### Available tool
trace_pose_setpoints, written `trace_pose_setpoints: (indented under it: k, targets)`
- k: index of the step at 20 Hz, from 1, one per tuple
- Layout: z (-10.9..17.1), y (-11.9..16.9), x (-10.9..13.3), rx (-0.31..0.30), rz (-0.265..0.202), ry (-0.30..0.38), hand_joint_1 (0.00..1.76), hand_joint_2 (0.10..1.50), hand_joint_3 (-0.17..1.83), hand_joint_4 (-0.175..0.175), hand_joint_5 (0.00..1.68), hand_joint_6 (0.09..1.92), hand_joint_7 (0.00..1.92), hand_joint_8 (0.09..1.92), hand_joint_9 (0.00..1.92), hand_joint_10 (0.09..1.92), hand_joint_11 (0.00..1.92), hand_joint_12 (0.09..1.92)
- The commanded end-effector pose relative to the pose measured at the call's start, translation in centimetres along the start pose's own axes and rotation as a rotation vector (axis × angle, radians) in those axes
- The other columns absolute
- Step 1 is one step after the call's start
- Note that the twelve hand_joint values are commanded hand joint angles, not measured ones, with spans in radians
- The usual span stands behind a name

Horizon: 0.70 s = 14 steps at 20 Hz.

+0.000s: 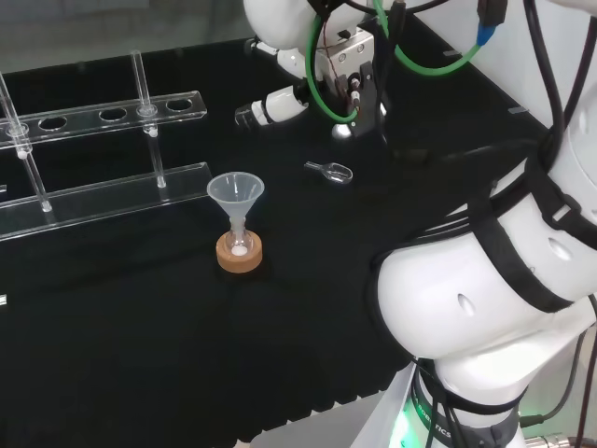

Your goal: Remove the funnel from the round-bottom flask.

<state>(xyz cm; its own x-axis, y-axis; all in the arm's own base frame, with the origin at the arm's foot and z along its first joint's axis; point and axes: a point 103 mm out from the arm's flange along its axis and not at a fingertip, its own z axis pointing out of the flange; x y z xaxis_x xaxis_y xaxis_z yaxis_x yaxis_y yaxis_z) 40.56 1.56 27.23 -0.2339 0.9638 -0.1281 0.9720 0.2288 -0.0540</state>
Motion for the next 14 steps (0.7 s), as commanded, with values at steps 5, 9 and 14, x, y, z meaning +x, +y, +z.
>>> trace_pose_setpoints:
  k: [5,9,14]
  targets:
    - [-0.3,-1.1,2.3,0.017,-0.026,0.007,0.07,0.67,0.05,0.005,0.0,0.09,0.06,0.09,0.0,0.09,0.0,1.19]
    - [-0.2,-1.1,3.2,0.029,-0.045,0.019,0.07,0.67,0.04,0.002,0.0,0.09,0.06,0.09,0.0,0.09,0.0,1.18]
    - [0.0,-1.1,4.8,0.05,-0.073,0.052,0.08,0.66,0.04,-0.001,0.0,0.09,0.05,0.09,0.0,0.09,0.0,1.18]
